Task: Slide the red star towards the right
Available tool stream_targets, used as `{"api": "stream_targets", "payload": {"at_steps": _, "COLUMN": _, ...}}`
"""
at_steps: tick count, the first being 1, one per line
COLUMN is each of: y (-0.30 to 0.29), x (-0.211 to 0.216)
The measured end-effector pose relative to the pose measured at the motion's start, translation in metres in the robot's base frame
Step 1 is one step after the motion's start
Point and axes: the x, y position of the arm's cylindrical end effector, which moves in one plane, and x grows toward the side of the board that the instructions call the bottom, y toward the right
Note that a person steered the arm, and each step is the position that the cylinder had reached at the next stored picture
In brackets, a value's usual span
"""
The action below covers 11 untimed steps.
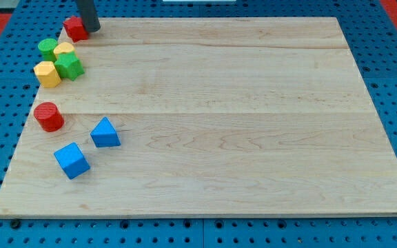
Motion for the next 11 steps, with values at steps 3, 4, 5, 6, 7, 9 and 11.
{"api": "stream_targets", "payload": {"at_steps": 3, "y": 0.009, "x": 0.068}}
{"api": "stream_targets", "payload": {"at_steps": 4, "y": -0.026, "x": 0.034}}
{"api": "stream_targets", "payload": {"at_steps": 5, "y": -0.046, "x": 0.029}}
{"api": "stream_targets", "payload": {"at_steps": 6, "y": -0.048, "x": 0.033}}
{"api": "stream_targets", "payload": {"at_steps": 7, "y": -0.085, "x": 0.033}}
{"api": "stream_targets", "payload": {"at_steps": 9, "y": -0.088, "x": 0.008}}
{"api": "stream_targets", "payload": {"at_steps": 11, "y": -0.05, "x": 0.013}}
